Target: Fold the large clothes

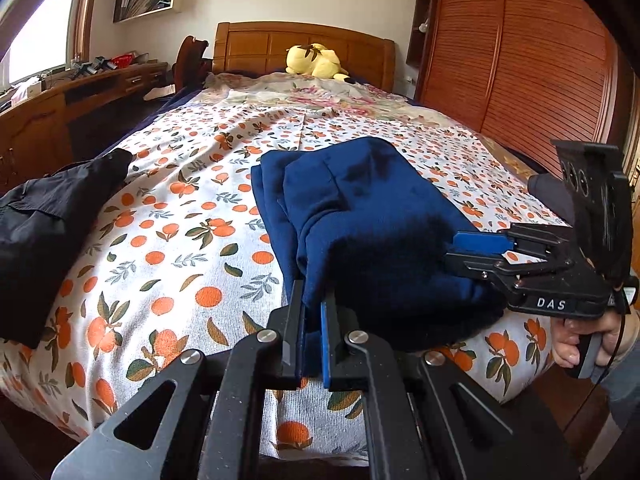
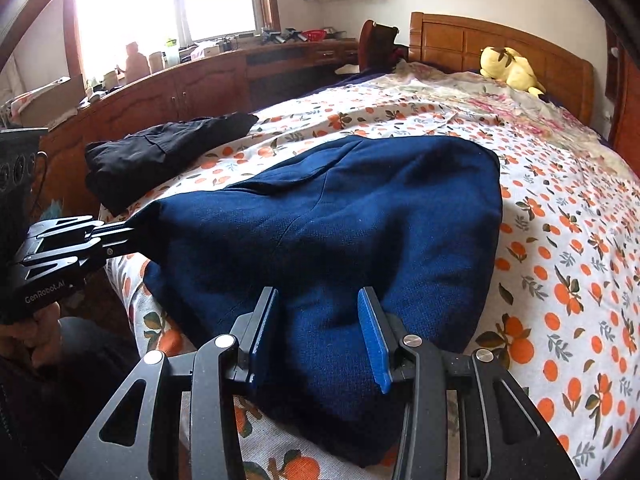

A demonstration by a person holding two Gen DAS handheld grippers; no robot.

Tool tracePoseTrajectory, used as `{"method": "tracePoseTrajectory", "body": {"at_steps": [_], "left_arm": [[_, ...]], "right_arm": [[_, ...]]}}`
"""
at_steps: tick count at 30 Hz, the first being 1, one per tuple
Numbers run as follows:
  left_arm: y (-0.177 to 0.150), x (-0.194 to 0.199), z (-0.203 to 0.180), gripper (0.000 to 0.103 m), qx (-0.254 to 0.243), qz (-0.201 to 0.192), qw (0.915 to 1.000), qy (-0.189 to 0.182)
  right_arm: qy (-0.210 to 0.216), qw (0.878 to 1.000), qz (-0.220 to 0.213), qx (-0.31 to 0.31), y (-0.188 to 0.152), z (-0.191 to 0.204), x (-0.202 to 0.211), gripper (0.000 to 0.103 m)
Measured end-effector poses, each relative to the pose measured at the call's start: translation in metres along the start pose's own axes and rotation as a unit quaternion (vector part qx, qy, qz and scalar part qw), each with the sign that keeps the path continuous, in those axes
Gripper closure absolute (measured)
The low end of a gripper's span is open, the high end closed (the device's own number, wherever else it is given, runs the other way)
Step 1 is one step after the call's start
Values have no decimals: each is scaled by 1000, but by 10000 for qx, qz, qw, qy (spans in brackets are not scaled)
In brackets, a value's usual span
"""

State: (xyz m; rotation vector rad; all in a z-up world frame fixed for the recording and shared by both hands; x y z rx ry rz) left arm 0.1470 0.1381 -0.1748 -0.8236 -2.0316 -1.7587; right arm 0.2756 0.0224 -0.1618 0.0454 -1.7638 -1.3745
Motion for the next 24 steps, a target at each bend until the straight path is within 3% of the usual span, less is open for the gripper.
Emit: {"method": "tracePoseTrajectory", "body": {"at_steps": [2, 5, 8, 10, 12, 14, 20, 24], "left_arm": [[1, 1, 0, 96, 48, 37, 10000, 66], [2, 5, 1, 86, 47, 48, 9996, 273], [2, 13, 3, 61, 74, -24, 9994, 341], [2, 18, 6, 55, 107, -23, 9990, 437], [1, 18, 8, 34, 103, 25, 9990, 441], [-1, 15, 8, 25, 92, 91, 9990, 421], [-8, 5, 9, 25, 16, 297, 9976, 626], [-15, -5, 14, 25, 72, 449, 9964, 715]], "right_arm": [[-28, 9999, 15, 144, 2, 2, 1, 61], [111, 9992, 10, 375, 11, -1, 9, 60], [123, 9991, -118, 386, 27, -19, 18, 60], [-29, 9990, -197, 400, 38, -37, 18, 60], [-206, 9988, -211, 383, 47, -56, 10, 59], [-241, 9993, -156, 250, 54, -75, -3, 58], [-379, 9990, 156, -194, 68, -120, -67, 57], [-538, 9971, 462, -277, 71, -131, -105, 46]]}}
Point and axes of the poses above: each gripper's, at about its wrist camera, not at the fingertips, and x roughly against the way its jaws point, z to its left, y to its top, the point moved 7 cm from there along -x, roughly the way its jaws point, and after that the axes turned 5 degrees about -y, right-handed, at the moved point
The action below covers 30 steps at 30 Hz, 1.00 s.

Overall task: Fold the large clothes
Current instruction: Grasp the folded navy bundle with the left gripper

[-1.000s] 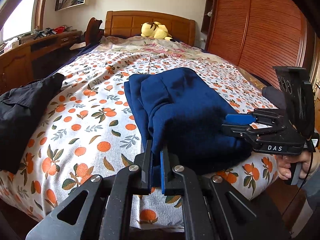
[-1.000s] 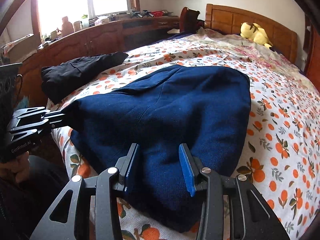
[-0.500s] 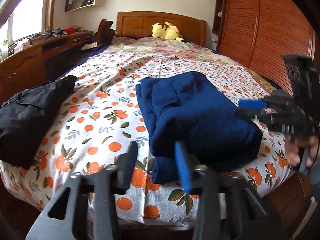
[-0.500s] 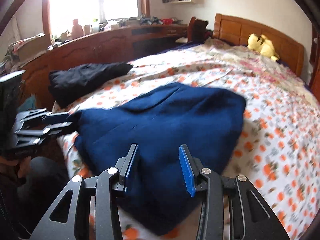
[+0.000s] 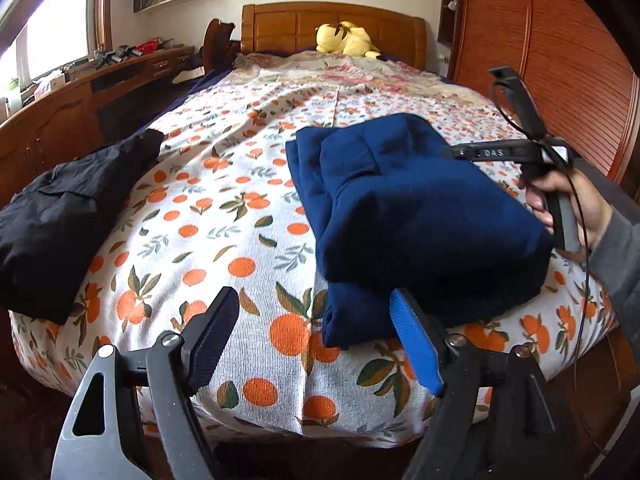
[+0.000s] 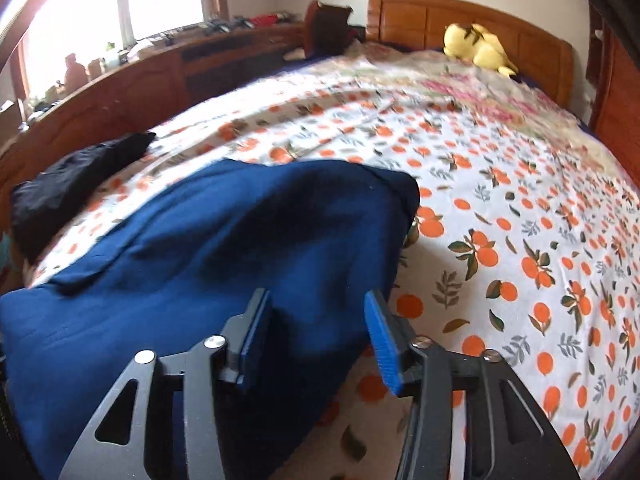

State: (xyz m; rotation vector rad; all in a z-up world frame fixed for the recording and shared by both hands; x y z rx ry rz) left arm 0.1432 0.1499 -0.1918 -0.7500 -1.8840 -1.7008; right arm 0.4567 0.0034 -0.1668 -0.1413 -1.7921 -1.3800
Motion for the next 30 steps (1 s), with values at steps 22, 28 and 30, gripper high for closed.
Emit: {"method": "tracePoseTrajectory", "body": {"at_steps": [22, 28, 30], "left_arm": [[-11, -19, -10, 25, -13, 277, 9996, 43], [-18, -18, -14, 31, 63, 317, 9993, -196], [-18, -17, -17, 38, 33, 298, 9993, -236]], "right_arm": [[558, 9955, 88, -763, -12, -14, -37, 27], [727, 9931, 153, -908, -14, -20, -39, 27], [712, 9933, 151, -900, -14, -20, -39, 27]]}}
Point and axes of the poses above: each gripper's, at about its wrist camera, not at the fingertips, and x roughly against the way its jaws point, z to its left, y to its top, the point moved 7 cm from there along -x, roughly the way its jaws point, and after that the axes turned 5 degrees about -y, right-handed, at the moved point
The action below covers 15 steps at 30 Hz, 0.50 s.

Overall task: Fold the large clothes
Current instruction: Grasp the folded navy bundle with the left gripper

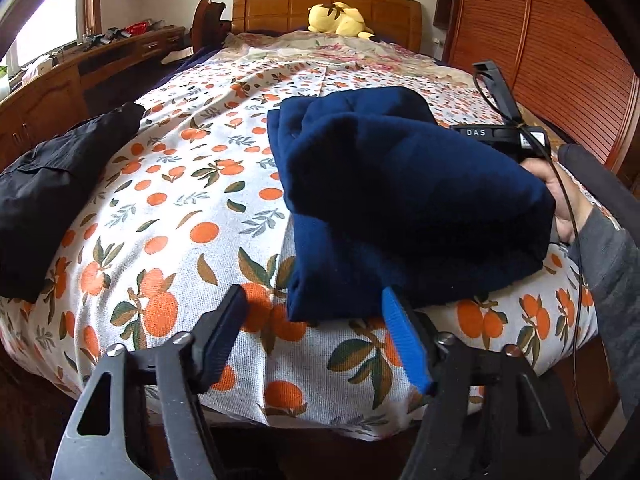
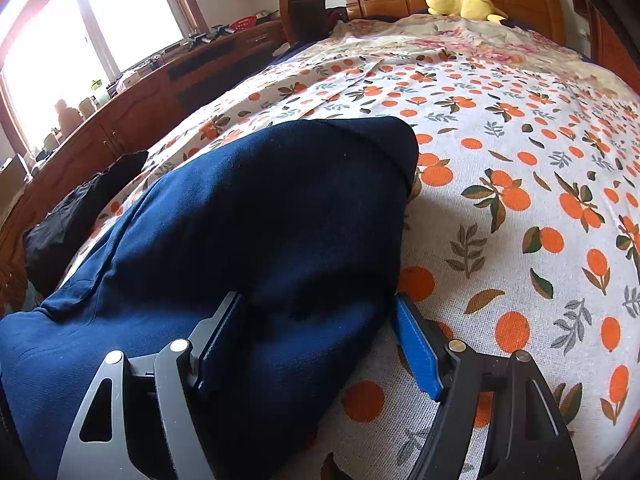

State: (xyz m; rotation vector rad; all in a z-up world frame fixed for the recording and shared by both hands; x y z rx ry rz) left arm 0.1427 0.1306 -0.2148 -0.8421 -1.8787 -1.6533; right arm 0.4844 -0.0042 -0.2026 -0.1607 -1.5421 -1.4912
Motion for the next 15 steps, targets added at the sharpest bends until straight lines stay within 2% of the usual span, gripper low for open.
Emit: {"method": "tracePoseTrajectory", "body": {"at_steps": [1, 5, 8, 10, 11, 13, 15], "left_arm": [[0, 0, -1, 40, 5, -12, 10000, -42], [2, 0, -7, 60, 17, -47, 9998, -186], [3, -2, -10, 67, 19, -30, 9999, -142], [4, -1, -11, 73, 23, 17, 9999, -166], [5, -1, -12, 77, 9, 29, 9998, -178], [6, -1, -13, 80, 0, 52, 9998, -190], [8, -2, -13, 84, 11, 30, 9997, -247]], "right_arm": [[-2, 10000, 0, -4, 0, 0, 0, 27], [-15, 10000, -28, -40, 1, 0, -1, 27], [-41, 10000, -8, -9, 1, 1, -1, 28], [147, 9999, -23, 14, 1, 5, -1, 48], [240, 9997, -39, 33, 1, 6, 0, 51], [277, 9996, -78, 60, 1, 7, 1, 69], [325, 9994, -115, 25, 1, 5, 2, 80]]}}
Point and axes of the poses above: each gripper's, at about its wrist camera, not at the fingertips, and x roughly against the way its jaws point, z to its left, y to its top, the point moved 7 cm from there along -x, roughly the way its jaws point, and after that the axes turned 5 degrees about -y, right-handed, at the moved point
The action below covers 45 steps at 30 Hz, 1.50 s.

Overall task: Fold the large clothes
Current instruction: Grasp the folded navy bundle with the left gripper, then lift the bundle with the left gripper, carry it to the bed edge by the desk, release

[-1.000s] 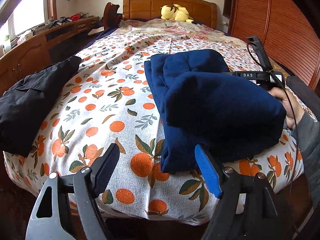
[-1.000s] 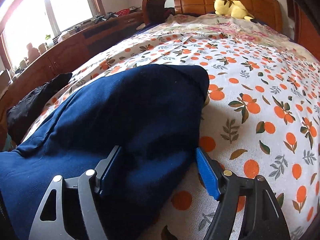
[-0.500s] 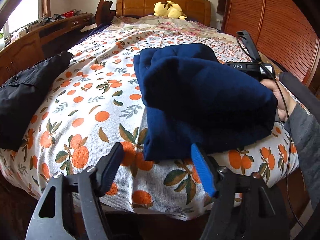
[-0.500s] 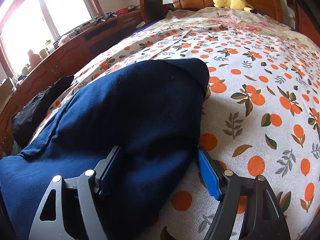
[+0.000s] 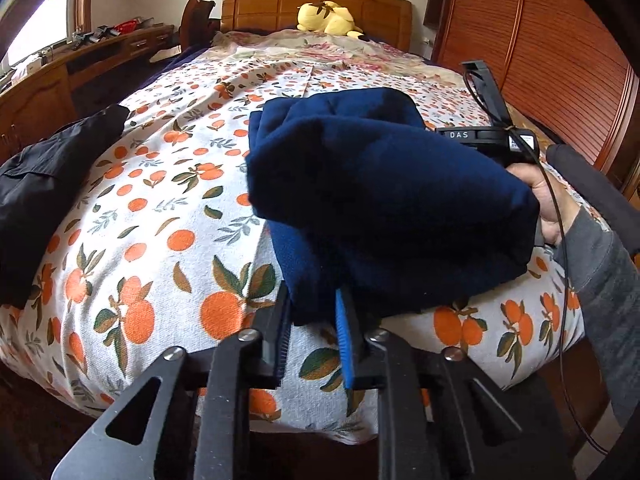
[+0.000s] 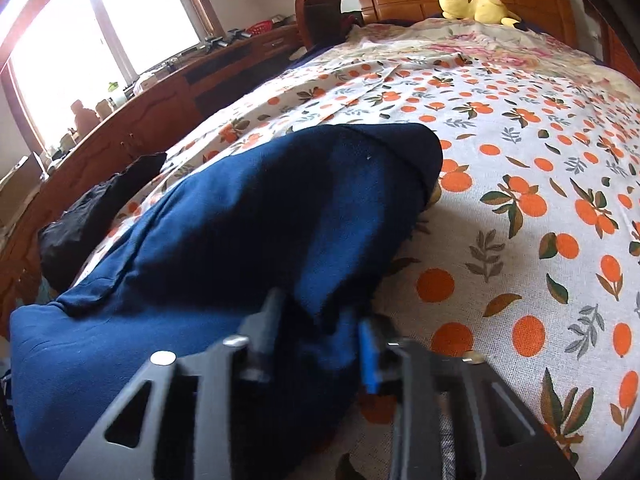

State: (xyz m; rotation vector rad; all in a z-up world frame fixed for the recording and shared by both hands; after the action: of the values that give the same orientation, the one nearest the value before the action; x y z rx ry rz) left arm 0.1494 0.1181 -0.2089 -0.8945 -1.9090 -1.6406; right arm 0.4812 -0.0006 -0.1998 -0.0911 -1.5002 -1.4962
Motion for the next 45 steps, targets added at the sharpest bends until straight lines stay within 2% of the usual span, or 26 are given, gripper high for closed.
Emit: {"method": "tracePoseTrajectory", "body": {"at_steps": [4, 7, 12, 18, 23, 31, 34, 38, 41, 45], "left_arm": [[6, 4, 1, 87, 58, -188, 9997, -139], [10, 11, 3, 89, 66, -327, 9992, -212], [21, 22, 11, 89, 40, -572, 9981, -233], [26, 36, 29, 90, 145, -823, 9962, -252], [32, 48, 43, 90, 177, -1045, 9940, -262], [48, 74, 86, 90, 153, -1356, 9903, -245], [58, 85, 117, 91, 325, -1502, 9880, -150], [71, 105, 155, 91, 253, -1678, 9853, 188], [86, 129, 189, 91, 242, -1869, 9808, 497], [102, 166, 245, 91, 287, -2042, 9722, 1108]], "right_arm": [[66, 9999, -80, -62, 1, -3, 3, 91], [-81, 9998, -194, -41, 4, 1, 15, 94], [-285, 9981, -533, 114, 8, 19, 46, 95], [-414, 9963, -686, 310, 2, 36, 81, 96], [-665, 9939, -605, 634, 5, 56, 82, 96], [-839, 9891, -687, 992, 35, 98, 77, 97], [-861, 9859, -794, 1198, 50, 125, 68, 97], [-801, 9810, -972, 1474, 78, 169, 52, 97], [-686, 9781, -1072, 1649, 105, 206, 34, 97], [-406, 9740, -1278, 1826, 141, 262, 10, 97]]}}
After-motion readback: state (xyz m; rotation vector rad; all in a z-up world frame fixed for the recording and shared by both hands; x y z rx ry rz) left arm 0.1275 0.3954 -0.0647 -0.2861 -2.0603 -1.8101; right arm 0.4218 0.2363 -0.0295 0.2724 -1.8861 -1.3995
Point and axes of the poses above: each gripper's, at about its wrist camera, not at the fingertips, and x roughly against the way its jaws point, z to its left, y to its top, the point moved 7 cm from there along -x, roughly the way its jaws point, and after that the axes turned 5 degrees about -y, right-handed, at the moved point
